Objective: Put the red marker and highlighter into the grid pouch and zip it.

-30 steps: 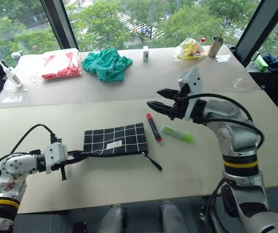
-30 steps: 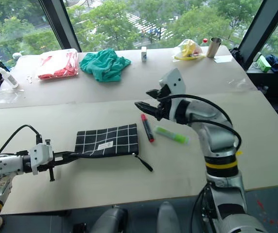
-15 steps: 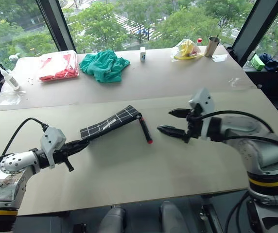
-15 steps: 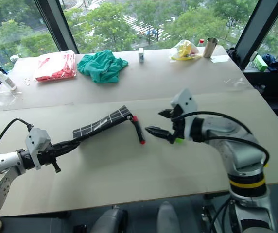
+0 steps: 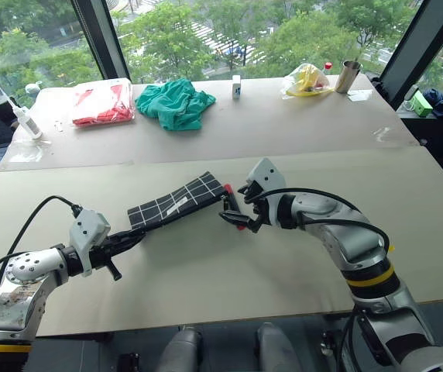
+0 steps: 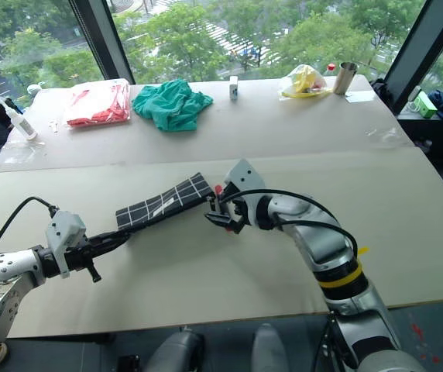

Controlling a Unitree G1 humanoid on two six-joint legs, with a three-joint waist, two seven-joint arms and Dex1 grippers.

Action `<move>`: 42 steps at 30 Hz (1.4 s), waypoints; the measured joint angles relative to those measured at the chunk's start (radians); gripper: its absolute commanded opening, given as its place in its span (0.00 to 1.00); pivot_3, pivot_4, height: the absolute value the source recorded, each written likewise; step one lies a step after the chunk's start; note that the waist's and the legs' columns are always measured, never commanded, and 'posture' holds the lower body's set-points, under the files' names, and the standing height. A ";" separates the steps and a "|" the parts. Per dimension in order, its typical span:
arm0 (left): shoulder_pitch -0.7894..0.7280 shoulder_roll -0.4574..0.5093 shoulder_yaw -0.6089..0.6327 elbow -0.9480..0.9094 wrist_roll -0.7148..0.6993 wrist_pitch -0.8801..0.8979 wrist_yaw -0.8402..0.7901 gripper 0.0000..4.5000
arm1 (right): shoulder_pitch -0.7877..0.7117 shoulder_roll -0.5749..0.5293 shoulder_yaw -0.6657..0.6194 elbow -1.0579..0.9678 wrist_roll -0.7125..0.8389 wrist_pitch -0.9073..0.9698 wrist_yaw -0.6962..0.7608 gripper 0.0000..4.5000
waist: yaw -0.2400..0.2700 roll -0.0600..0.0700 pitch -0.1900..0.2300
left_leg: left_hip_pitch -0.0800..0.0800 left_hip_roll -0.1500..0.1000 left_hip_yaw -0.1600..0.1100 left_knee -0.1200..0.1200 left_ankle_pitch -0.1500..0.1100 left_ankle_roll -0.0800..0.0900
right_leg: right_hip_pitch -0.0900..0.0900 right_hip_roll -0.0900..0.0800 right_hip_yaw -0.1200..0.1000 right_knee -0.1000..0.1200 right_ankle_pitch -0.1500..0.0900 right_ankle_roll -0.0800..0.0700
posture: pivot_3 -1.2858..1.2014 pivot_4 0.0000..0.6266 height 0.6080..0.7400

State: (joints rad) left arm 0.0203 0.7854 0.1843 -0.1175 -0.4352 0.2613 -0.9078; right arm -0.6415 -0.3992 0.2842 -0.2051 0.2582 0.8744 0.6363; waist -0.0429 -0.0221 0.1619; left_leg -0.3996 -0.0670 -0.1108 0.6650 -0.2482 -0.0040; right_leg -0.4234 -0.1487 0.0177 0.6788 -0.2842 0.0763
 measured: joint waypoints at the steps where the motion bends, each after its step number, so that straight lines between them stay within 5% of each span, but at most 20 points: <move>1: -0.004 -0.004 0.000 0.000 0.002 0.000 0.002 0.00 | -0.001 0.005 0.003 0.000 0.000 0.000 0.000 0.99 | 0.000 0.000 0.000 | 0.000 0.000 0.000 0.000 0.000 0.000 | 0.000 0.000 0.000 0.000 0.000 0.000 | 0.52 0.24 1.00; 4: -0.014 -0.016 -0.002 0.000 0.004 0.000 0.006 0.00 | -0.002 0.025 0.015 0.000 0.000 0.003 0.000 0.84 | 0.000 0.000 0.000 | 0.000 0.000 0.000 0.000 0.000 0.000 | 0.000 0.000 0.000 0.000 0.000 0.000 | 0.52 0.24 1.00; 15: -0.029 -0.046 -0.004 -0.001 0.005 0.002 0.019 0.00 | -0.043 0.090 0.036 0.106 -0.049 -0.038 -0.036 0.02 | -0.003 0.000 0.000 | 0.000 0.000 0.000 0.000 0.000 -0.001 | 0.000 0.000 0.000 0.000 0.000 0.000 | 0.52 0.24 1.00; 26: -0.025 -0.054 -0.004 -0.004 0.005 0.003 0.029 0.00 | -0.052 0.105 0.041 0.136 -0.078 -0.070 -0.025 0.02 | -0.003 0.000 0.000 | 0.000 0.000 0.000 0.000 0.001 -0.001 | 0.000 0.000 0.000 0.000 0.000 0.000 | 0.52 0.24 1.00; 33: -0.025 -0.061 -0.004 -0.004 0.005 0.005 0.035 0.00 | -0.053 0.063 0.222 0.087 -0.150 -0.134 0.071 0.02 | -0.003 0.000 0.000 | 0.000 0.000 0.000 0.000 0.000 -0.001 | 0.000 0.000 0.000 0.000 0.000 0.000 | 0.52 0.24 1.00; 42: -0.018 -0.070 -0.004 -0.024 0.005 0.006 0.044 0.00 | -0.129 0.125 0.246 0.198 -0.197 -0.180 0.098 0.02 | -0.003 0.000 0.000 | 0.000 0.000 0.000 0.000 0.004 -0.008 | 0.000 0.000 0.000 0.000 0.000 0.000 | 0.52 0.24 1.00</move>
State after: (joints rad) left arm 0.0025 0.7156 0.1808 -0.1416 -0.4307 0.2673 -0.8635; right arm -0.7707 -0.2745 0.5301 -0.0067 0.0612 0.6939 0.7342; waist -0.0462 -0.0222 0.1619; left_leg -0.3995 -0.0667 -0.1111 0.6649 -0.2439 -0.0118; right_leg -0.4237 -0.1485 0.0175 0.6789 -0.2841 0.0760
